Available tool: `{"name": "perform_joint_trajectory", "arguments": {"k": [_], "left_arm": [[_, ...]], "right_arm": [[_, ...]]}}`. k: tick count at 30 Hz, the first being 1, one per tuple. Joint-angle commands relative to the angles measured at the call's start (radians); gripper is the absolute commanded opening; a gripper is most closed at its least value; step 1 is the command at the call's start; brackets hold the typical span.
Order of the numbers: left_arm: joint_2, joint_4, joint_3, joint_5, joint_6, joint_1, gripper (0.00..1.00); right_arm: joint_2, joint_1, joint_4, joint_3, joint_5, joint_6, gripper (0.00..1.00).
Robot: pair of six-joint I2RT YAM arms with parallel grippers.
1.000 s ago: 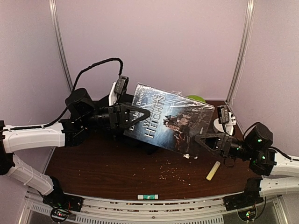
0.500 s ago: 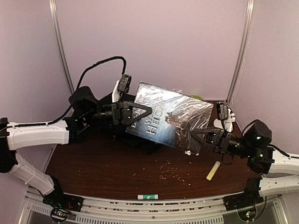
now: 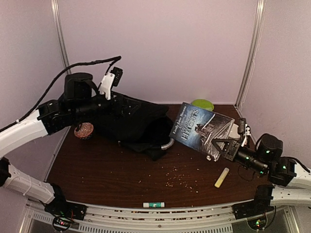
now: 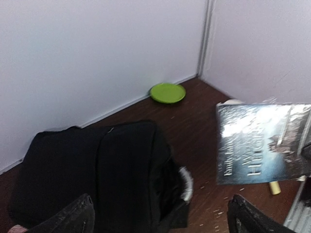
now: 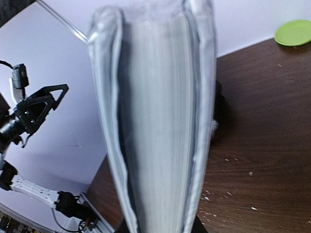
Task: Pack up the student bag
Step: Place the book in the student bag.
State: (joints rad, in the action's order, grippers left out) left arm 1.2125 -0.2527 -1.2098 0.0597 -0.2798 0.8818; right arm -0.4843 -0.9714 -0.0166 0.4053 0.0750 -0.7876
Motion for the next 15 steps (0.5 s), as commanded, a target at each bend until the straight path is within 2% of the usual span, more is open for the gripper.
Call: {"name": "perform_joint_trajectory", "arguments": {"k": [1, 3, 11, 15], "left_arm": [[0.225, -0.316, -0.094, 0.517, 0.238, 0.104, 0.98], [0.32, -0.337, -0.163, 0.653, 0.265, 0.152, 0.98], [0.604, -0.378, -0.326, 0.85, 0.301, 0.169, 0.98], [0.684, -0.383, -0.382, 0.919, 0.3, 0.155, 0.98]], "right_arm": [[0.033, 0.0, 0.017, -0.029, 0.156, -0.06, 0.0], [0.032, 0.0, 0.02, -0.031, 0.158, -0.068, 0.0], [0.015, 0.003, 0.019, -0.022, 0.145, -0.072, 0.0], [-0.003, 0.003, 0.053, -0.035, 0.126, -0.087, 0.0]]}}
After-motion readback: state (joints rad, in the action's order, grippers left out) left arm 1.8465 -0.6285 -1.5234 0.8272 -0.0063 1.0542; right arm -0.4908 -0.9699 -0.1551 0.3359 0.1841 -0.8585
